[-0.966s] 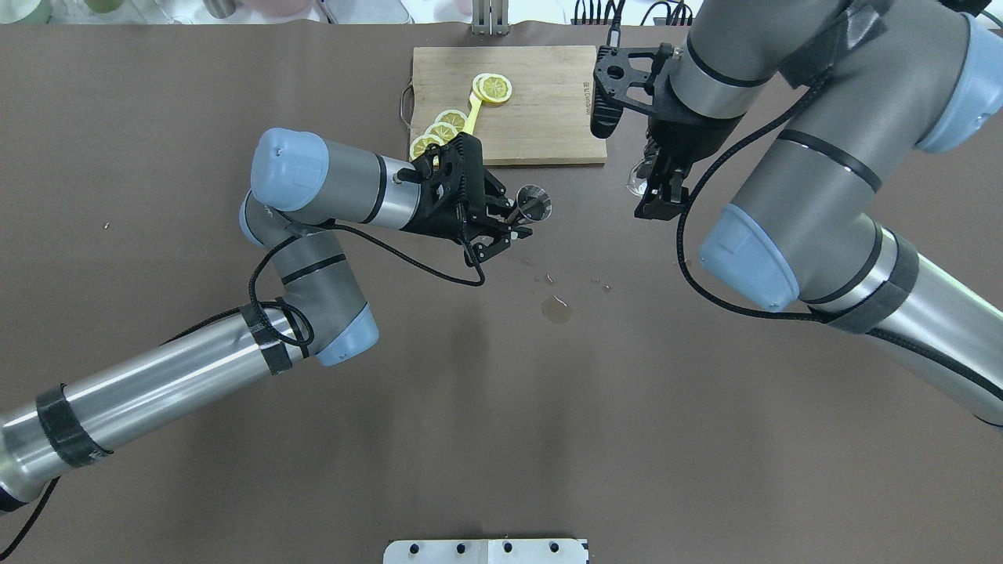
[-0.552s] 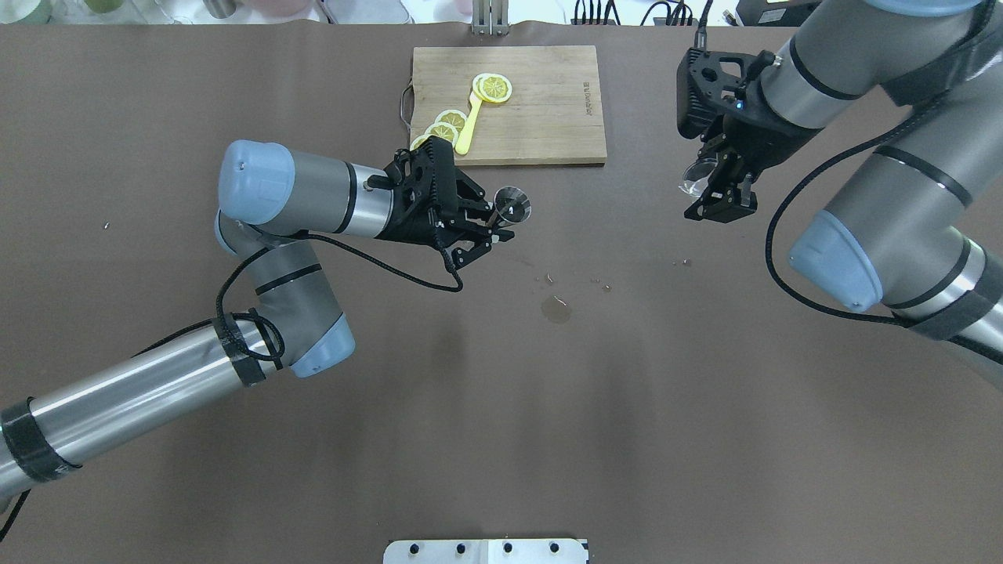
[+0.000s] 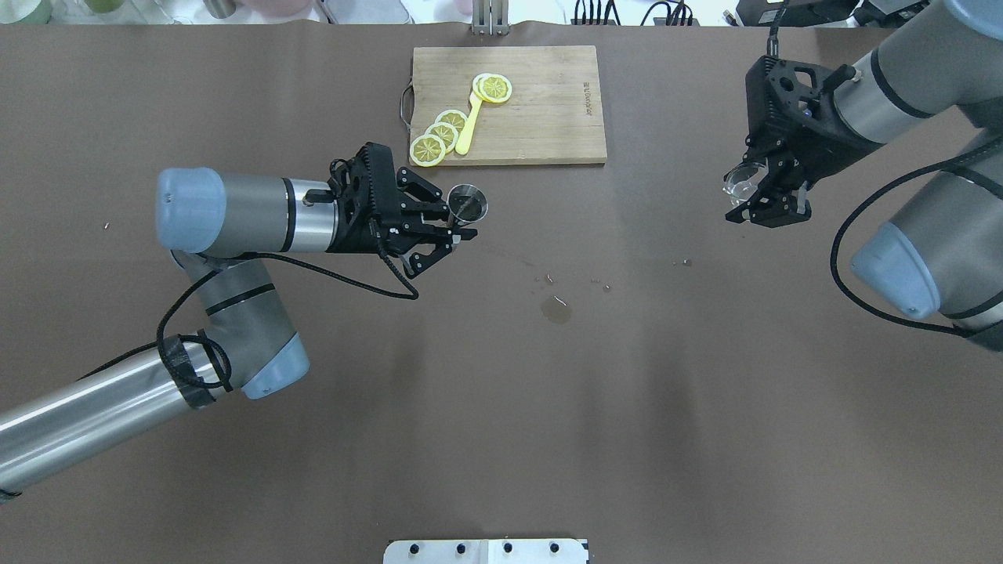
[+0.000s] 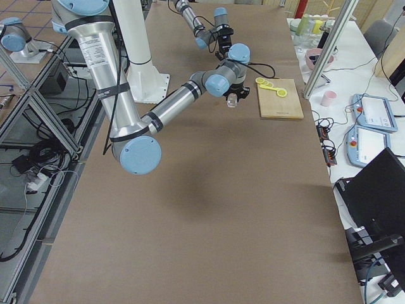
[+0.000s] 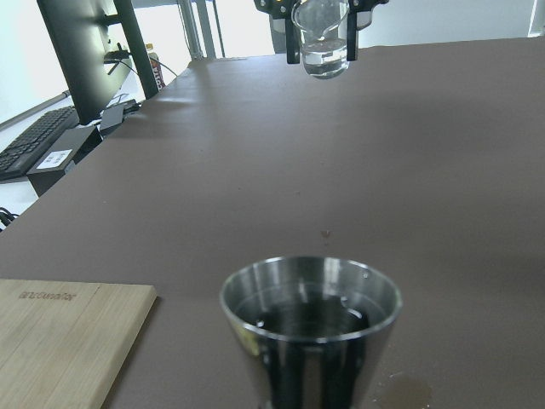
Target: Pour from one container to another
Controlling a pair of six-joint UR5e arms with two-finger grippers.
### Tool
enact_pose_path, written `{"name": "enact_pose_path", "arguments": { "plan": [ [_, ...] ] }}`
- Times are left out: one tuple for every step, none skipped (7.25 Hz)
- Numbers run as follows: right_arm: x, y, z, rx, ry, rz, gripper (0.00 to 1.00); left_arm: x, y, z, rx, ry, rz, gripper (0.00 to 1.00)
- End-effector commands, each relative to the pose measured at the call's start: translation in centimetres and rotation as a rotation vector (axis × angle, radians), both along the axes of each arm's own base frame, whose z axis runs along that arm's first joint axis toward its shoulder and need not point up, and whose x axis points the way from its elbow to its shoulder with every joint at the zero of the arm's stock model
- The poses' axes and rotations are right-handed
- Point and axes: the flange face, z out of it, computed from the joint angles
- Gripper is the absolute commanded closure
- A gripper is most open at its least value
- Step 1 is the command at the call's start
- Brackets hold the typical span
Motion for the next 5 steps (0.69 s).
{"name": "enact_pose_path", "arguments": {
  "plan": [
    [2.8,-0.1,5.6,0.031,-0.058,0.046,1.00,-3.4,2.4,2.5,-0.044,0.052,-0.031,1.00],
    [4.2,1.0,8.4,-0.027,-0.094,0.111,1.00,-4.8,2.8,3.6,-0.071,0.092,-0.079,1.00],
    [5.5,1.7,10.7,-0.100,-0.127,0.190,1.00,-6.2,3.4,6.2,-0.138,0.122,-0.137,1.00],
    [6.8,2.0,13.3,-0.094,-0.142,0.242,1.00,-7.4,5.0,8.4,-0.176,0.134,-0.193,1.00],
    [8.7,2.7,16.1,-0.128,-0.150,0.329,1.00,-8.9,6.9,10.8,-0.241,0.153,-0.229,1.00]
  ]
}}
